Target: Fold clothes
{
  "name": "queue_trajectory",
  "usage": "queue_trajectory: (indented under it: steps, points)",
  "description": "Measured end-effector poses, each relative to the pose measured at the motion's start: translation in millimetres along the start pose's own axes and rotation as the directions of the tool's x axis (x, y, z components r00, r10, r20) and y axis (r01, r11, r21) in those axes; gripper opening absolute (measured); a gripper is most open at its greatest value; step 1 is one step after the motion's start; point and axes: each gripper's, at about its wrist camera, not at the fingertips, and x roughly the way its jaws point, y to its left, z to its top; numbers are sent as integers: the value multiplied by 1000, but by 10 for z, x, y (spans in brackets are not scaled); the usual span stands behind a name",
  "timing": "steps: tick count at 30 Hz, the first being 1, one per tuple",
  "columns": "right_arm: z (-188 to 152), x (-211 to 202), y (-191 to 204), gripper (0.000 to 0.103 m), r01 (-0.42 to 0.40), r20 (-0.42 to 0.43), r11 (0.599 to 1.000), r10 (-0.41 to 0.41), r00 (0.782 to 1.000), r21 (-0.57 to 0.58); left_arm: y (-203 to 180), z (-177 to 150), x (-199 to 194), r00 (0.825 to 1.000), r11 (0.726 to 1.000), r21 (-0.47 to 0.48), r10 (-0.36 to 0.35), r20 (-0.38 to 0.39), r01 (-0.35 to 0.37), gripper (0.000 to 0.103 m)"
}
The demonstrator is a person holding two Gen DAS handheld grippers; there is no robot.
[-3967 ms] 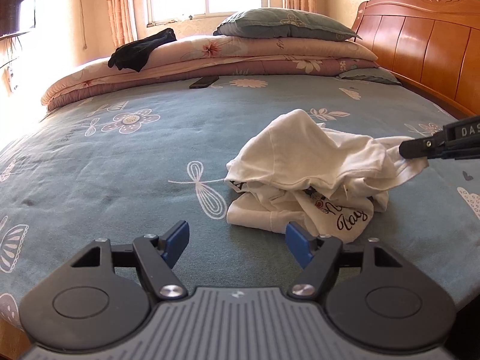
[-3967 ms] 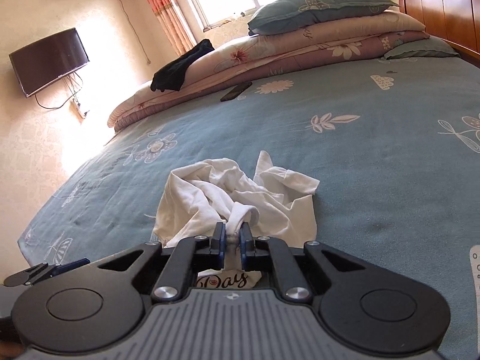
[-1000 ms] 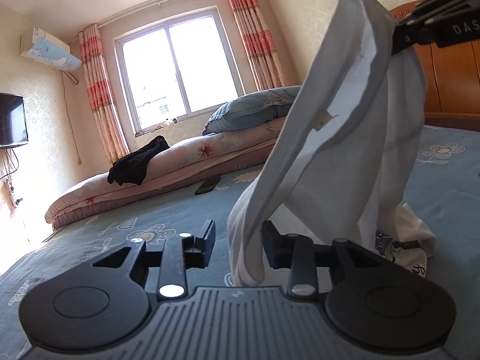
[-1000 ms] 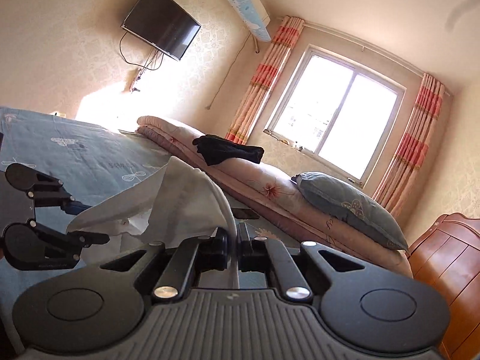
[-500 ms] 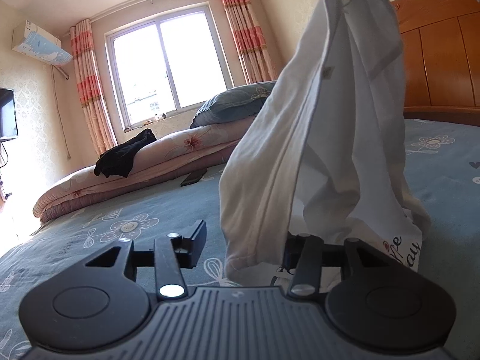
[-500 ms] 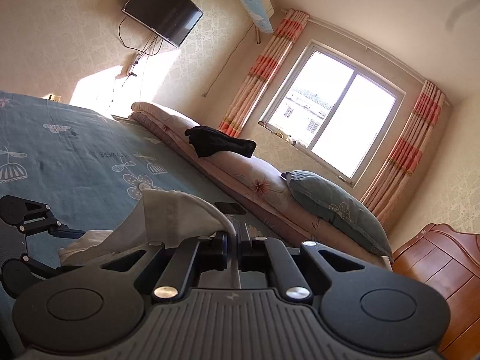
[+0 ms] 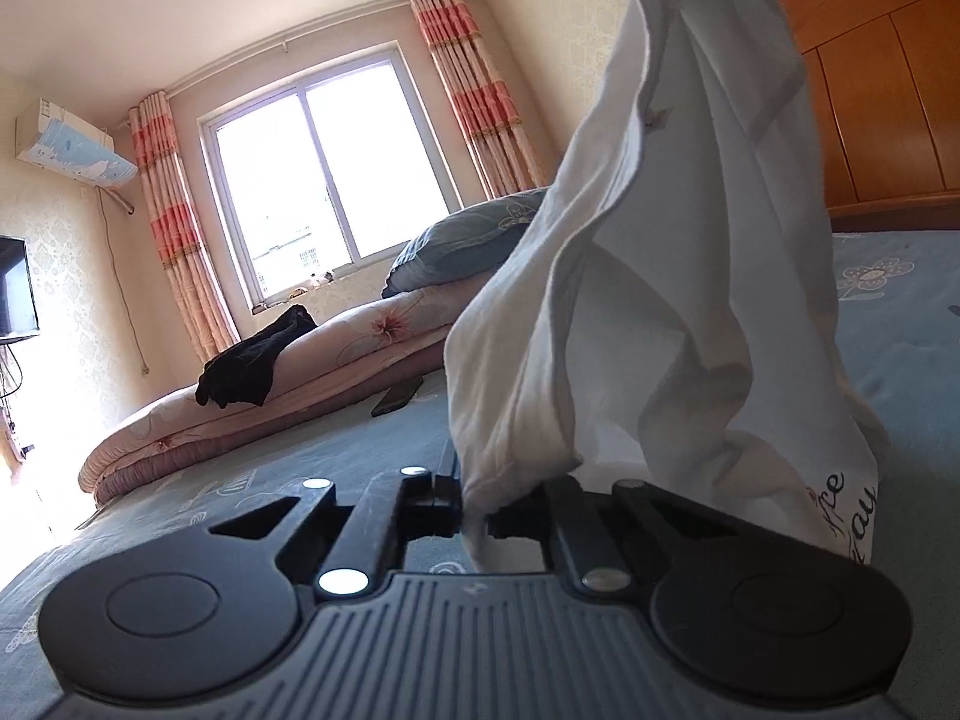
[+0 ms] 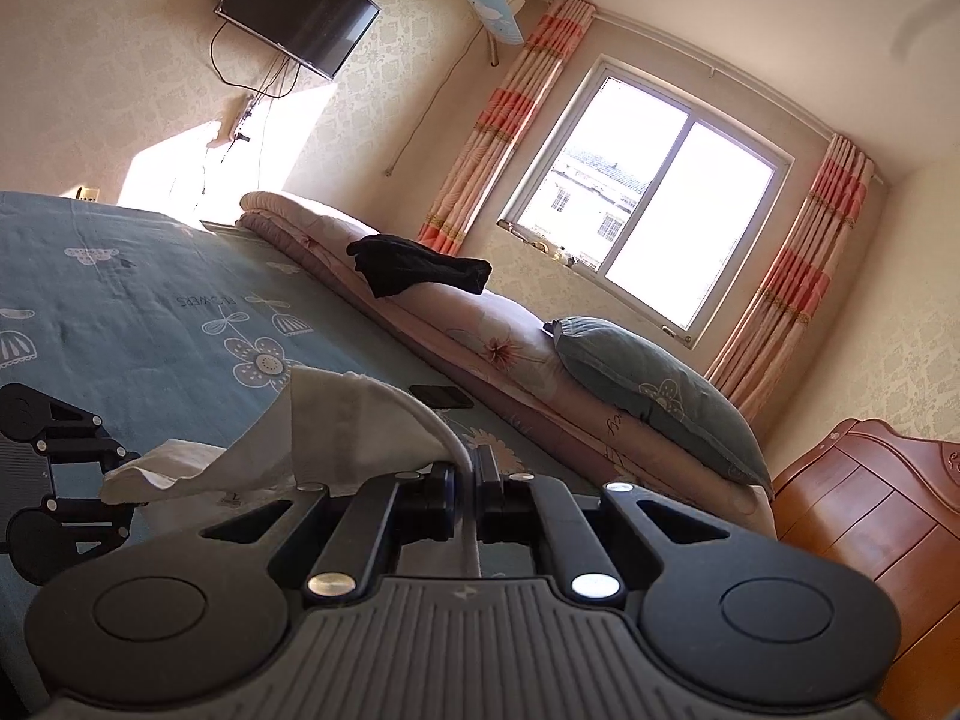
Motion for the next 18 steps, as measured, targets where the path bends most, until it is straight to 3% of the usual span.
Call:
queue_trajectory:
  steps: [6, 11, 15, 18]
  points:
    - [-264, 27, -116, 7, -61, -83, 996, 66, 994, 68, 253, 288, -120, 996, 996, -32, 85, 21, -84, 5]
    - [-508, 69, -109, 7, -120, -172, 986, 139, 975, 118, 368, 545, -236, 996, 996, -4, 89, 26, -89, 5]
    - [-533, -5, -143, 7, -128, -200, 986, 148, 969, 108, 379, 794, -329, 999, 997, 68, 40, -20, -38, 5]
    - [-449, -87, -271, 7, -174, -224, 974, 203, 953, 142, 437, 1009, -401, 997, 996, 83, -36, -73, 42, 5]
